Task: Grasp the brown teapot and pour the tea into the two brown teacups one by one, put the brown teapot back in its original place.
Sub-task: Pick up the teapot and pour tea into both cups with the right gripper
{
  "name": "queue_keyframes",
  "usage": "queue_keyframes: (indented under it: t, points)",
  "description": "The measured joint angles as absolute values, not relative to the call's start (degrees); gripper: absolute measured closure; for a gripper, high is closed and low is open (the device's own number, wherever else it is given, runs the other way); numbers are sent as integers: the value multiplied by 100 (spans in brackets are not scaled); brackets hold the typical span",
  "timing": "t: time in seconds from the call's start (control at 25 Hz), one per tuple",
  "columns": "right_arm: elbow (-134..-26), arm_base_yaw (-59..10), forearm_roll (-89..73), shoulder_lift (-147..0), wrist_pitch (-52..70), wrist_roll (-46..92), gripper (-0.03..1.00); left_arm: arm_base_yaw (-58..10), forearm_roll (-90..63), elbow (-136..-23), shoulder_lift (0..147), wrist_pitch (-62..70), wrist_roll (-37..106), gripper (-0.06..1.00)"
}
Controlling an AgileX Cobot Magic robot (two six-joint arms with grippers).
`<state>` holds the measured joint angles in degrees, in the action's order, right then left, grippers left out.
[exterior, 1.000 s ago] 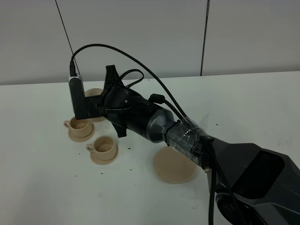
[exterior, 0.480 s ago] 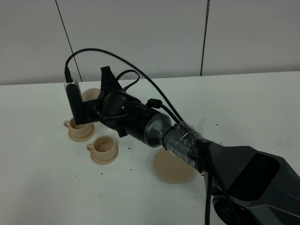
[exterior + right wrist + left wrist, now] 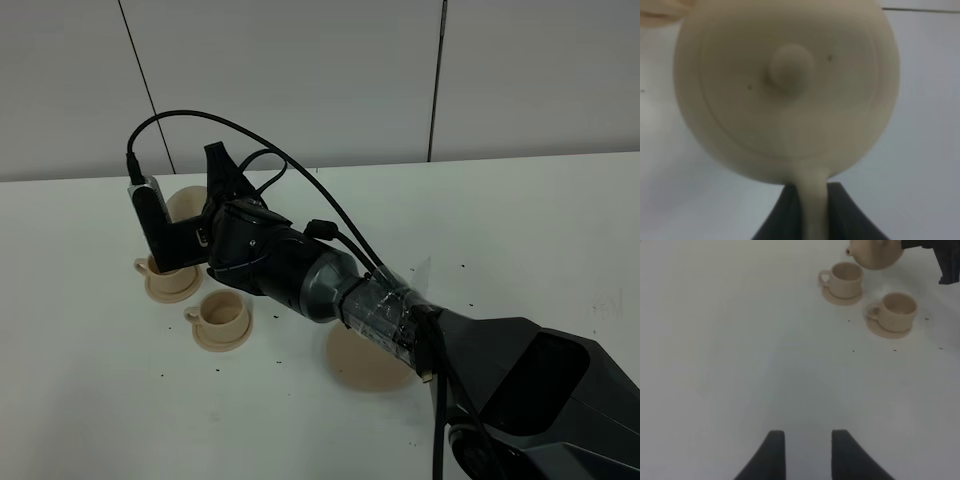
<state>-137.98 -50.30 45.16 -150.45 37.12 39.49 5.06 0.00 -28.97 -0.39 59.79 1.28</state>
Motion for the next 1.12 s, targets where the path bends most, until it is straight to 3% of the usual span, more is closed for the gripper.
queue_keyframes:
  t: [1.12]
  points:
    - [-13798, -5030, 4853, -15045, 3691, 4387, 87, 506, 0, -2897, -39, 5979, 128, 65]
